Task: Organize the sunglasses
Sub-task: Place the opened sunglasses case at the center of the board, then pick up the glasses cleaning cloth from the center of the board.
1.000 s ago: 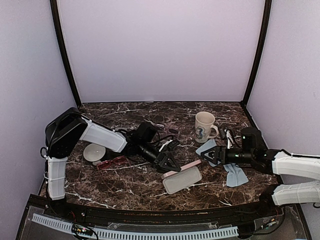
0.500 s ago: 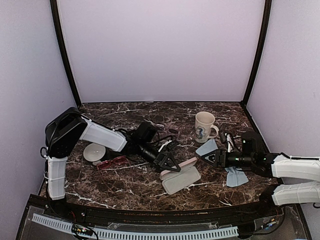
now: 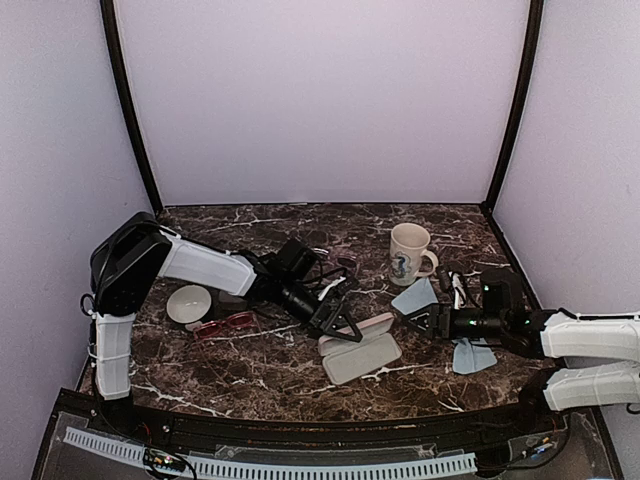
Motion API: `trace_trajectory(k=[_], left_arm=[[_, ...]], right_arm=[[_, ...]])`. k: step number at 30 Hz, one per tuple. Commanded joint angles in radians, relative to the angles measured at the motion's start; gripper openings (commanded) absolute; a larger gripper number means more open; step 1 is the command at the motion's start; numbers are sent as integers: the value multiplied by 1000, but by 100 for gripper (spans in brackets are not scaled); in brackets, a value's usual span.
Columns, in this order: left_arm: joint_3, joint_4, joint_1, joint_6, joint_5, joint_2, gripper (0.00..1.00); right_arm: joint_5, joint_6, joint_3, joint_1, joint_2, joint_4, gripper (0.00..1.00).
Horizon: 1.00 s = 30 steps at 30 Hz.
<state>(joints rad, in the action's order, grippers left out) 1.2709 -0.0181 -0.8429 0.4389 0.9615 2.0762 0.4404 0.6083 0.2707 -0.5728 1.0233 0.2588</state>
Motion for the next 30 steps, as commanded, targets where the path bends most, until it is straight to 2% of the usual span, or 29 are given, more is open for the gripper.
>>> trace_trajectory(k=[1, 6, 11, 15, 22, 30], left_arm=[[53, 126, 7, -105, -59, -18, 99], [71, 184, 7, -149, -118, -28, 99], [79, 224, 7, -178, -175, -54, 99], [85, 248, 7, -197, -212, -76, 99], [108, 305, -24, -251, -343, -127, 98], [155, 420, -98, -318, -614, -155, 99]], right_arm=[[-32, 4, -1, -12, 1, 28, 76], [-128, -22, 43, -12, -19, -93, 75], [-327, -19, 110, -11, -52, -340, 73], [-428, 24, 115, -11, -115, -459, 72], [-442, 79, 75, -12, -166, -498, 71], [-482, 135, 86, -41, -218, -609, 66]])
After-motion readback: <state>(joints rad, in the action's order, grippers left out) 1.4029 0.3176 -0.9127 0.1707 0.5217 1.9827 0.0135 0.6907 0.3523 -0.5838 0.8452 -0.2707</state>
